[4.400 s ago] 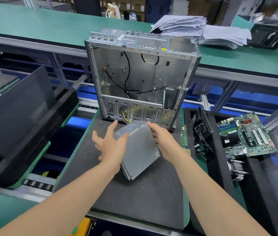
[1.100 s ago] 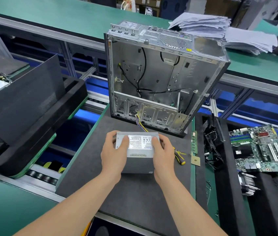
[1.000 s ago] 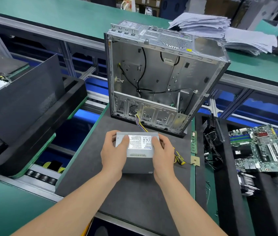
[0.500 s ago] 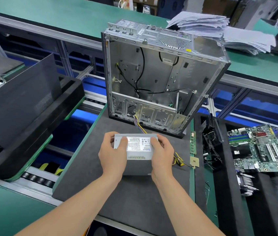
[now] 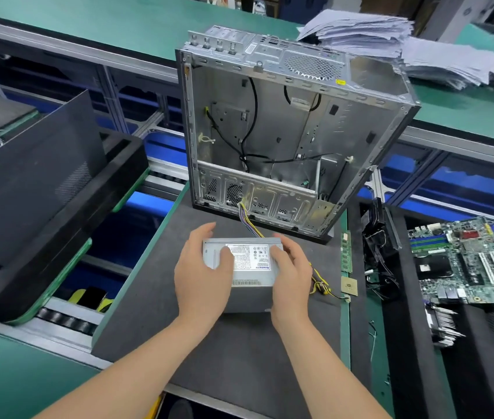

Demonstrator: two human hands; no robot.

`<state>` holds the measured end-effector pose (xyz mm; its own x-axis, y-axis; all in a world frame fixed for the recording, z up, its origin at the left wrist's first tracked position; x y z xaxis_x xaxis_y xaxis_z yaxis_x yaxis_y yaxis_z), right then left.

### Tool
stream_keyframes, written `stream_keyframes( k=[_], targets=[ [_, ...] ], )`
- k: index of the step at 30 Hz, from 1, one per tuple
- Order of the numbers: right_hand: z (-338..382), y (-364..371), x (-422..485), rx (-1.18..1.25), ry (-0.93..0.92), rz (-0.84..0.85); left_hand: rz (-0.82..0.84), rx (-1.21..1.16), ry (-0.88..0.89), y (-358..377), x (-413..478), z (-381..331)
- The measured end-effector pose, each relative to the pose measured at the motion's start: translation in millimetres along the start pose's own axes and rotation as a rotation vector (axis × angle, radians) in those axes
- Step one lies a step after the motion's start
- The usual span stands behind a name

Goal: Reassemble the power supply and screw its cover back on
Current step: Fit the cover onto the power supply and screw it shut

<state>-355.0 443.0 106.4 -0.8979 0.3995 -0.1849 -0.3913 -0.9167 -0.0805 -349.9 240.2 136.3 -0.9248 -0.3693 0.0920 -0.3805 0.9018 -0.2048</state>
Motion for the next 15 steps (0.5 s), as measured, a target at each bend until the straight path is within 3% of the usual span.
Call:
stream_keyframes(
  k=[2, 4, 10, 15],
  targets=[
    [2.5, 0.2, -1.5, 0.04, -0.068, 0.07, 0.096, 0.331, 0.296, 8.3, 2.6, -24.1],
    [4.1, -1.4, -2.5, 0.053, -0.149, 0.165, 0.207, 0.489, 0.442, 21.5, 5.4, -36.5],
    [-6.2, -2.6, 1.7, -0.173, -0.293, 0.437, 0.353, 0.698, 0.554, 41.7, 11.8, -47.1],
    [-0.7, -0.7, 4.1, -0.236, -0.363, 0.298, 0.343, 0.738, 0.595, 46.1, 12.5, -52.9]
  ],
)
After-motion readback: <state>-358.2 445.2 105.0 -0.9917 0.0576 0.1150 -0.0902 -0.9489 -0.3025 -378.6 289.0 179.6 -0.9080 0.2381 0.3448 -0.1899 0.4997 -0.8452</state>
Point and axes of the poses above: each hand's wrist, its own x-axis towards the middle knuckle, its own y-axis out of the palm, z = x × y, the point moved 9 cm from there along x, towards the middle knuckle, and after that the axes turned 11 degrees about -x, right-handed, at the moved point
